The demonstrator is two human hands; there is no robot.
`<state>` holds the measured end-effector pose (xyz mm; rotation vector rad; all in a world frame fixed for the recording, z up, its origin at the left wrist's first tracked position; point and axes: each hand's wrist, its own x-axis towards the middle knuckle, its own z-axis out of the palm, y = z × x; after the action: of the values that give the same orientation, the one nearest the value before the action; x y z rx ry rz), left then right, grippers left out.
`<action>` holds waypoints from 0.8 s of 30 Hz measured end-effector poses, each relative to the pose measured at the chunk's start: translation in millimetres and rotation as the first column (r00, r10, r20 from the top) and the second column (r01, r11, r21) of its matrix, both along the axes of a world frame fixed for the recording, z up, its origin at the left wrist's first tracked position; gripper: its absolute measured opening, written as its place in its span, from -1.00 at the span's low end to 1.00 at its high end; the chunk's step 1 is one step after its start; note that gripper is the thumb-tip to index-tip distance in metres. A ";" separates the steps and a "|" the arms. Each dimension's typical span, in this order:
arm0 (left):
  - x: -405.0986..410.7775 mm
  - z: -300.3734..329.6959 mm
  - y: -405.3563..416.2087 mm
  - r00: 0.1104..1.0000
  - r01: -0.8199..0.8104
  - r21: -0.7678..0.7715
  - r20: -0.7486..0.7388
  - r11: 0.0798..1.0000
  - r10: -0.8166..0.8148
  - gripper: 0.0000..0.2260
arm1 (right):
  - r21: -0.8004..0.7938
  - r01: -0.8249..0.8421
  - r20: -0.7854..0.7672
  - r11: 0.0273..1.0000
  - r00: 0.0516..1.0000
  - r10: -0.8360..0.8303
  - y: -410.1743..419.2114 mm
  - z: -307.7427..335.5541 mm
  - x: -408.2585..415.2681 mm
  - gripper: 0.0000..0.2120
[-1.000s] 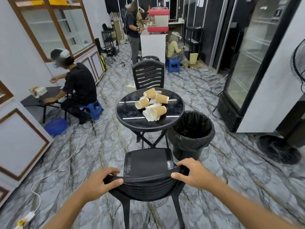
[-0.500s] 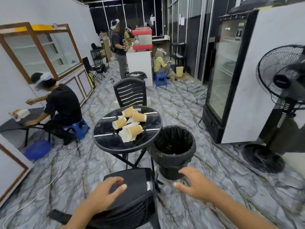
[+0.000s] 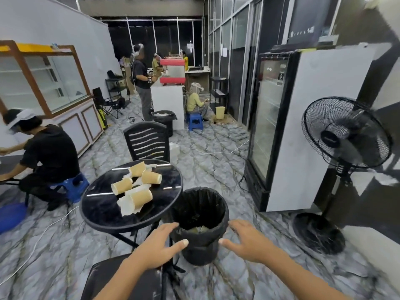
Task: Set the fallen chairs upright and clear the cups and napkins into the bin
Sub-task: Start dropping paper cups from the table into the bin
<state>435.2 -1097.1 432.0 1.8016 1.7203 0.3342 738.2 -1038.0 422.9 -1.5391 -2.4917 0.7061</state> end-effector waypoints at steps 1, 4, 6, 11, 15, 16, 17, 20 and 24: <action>4.5 -0.3 12.1 1.000 -0.002 0.008 0.002 1.000 0.002 -0.22 | 0.003 -0.002 0.004 1.000 1.000 0.002 10.3 0.3 1.6 -0.15; 13.9 -4.1 49.3 1.000 -0.018 0.026 0.016 1.000 0.018 -0.19 | 0.008 -0.017 0.021 1.000 1.000 0.017 42.2 5.4 4.5 -0.17; 16.8 -10.0 77.0 1.000 -0.019 0.039 0.018 0.999 0.018 -0.15 | 0.014 -0.036 0.022 0.999 0.999 0.036 68.6 7.3 4.4 -0.20; 22.9 -18.9 141.0 1.000 -0.012 -0.003 0.028 1.000 0.012 -0.22 | -0.032 -0.066 0.045 0.997 0.997 0.068 133.5 11.0 1.2 -0.10; 17.1 -20.1 179.0 0.999 -0.045 -0.024 0.018 0.999 0.046 -0.24 | -0.036 -0.079 0.040 0.996 0.996 0.080 179.5 11.1 0.5 -0.05; 14.1 -20.7 186.9 0.998 -0.058 -0.032 0.011 0.998 0.058 -0.23 | -0.043 -0.087 0.038 0.995 0.995 0.088 189.7 10.8 -0.1 -0.09; 11.3 -21.6 194.3 0.997 -0.071 -0.043 0.013 0.997 0.071 -0.21 | -0.050 -0.099 0.036 0.994 0.994 0.101 199.7 11.5 -1.3 -0.13; 2.6 -22.8 215.7 0.993 -0.108 -0.083 0.036 0.991 0.111 -0.15 | -0.055 -0.124 0.030 0.991 0.992 0.126 234.4 13.1 -4.6 -0.13; -2.2 -26.2 245.8 0.982 -0.188 -0.041 0.013 0.981 0.188 -0.17 | -0.058 -0.174 0.014 0.983 0.984 0.175 287.5 12.4 -9.3 -0.16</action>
<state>433.1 -851.2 405.8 1.6067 1.8767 0.3898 729.0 -750.4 435.3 -1.3615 -2.6678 0.7961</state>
